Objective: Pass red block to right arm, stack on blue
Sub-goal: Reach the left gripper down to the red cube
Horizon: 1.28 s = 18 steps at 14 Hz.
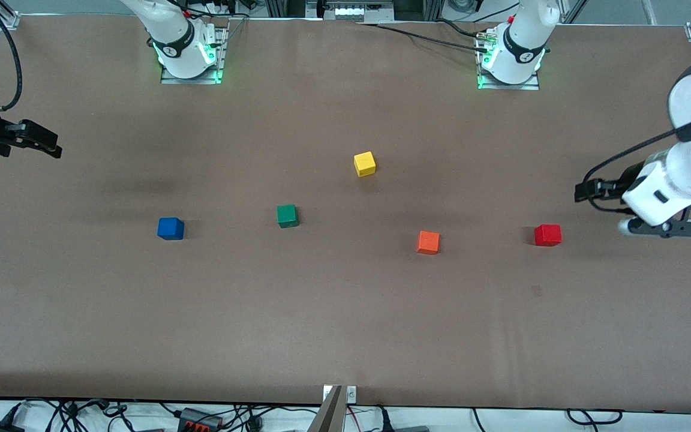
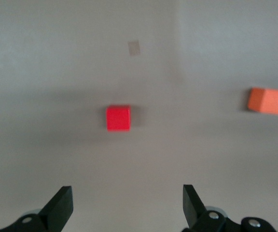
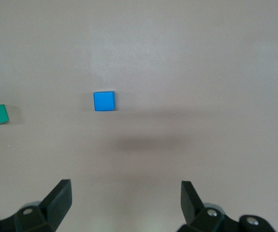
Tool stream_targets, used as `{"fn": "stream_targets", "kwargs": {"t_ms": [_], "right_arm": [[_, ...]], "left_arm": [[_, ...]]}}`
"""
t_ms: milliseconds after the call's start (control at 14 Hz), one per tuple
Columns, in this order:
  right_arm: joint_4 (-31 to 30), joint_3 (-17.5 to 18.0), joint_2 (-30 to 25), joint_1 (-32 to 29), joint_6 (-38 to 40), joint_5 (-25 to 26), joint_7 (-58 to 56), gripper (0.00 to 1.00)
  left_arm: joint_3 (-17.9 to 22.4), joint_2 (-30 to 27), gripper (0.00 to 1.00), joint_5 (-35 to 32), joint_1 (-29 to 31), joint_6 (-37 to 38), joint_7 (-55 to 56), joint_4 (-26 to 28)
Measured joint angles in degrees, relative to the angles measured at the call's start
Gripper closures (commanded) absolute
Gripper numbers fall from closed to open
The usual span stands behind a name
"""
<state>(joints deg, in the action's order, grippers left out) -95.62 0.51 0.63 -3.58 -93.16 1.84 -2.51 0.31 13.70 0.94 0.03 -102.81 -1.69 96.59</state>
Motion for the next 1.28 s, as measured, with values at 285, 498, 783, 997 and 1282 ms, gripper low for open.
{"fn": "stream_targets", "kwargs": {"t_ms": [285, 498, 783, 997, 1282], "right_arm": [[0.2, 0.0, 0.0, 0.0, -0.1, 0.0, 0.0, 0.00], [0.2, 0.0, 0.0, 0.0, -0.1, 0.0, 0.0, 0.00], [0.2, 0.0, 0.0, 0.0, -0.1, 0.0, 0.0, 0.00], [0.2, 0.0, 0.0, 0.0, -0.1, 0.0, 0.0, 0.00], [0.2, 0.0, 0.0, 0.0, -0.2, 0.0, 0.0, 0.00]], "left_arm": [[0.2, 1.2, 0.00, -2.8, 0.3, -21.7, -0.1, 13.7], [0.2, 3.2, 0.00, -3.6, 1.3, -33.0, -0.2, 20.6], [0.2, 8.2, 0.00, -3.6, 1.9, -40.7, -0.8, 22.4], [0.1, 11.1, 0.00, -3.7, 1.9, -45.9, -1.0, 23.9], [0.0, 12.2, 0.18, -3.7, 1.9, -47.7, -2.0, 25.3]]}}
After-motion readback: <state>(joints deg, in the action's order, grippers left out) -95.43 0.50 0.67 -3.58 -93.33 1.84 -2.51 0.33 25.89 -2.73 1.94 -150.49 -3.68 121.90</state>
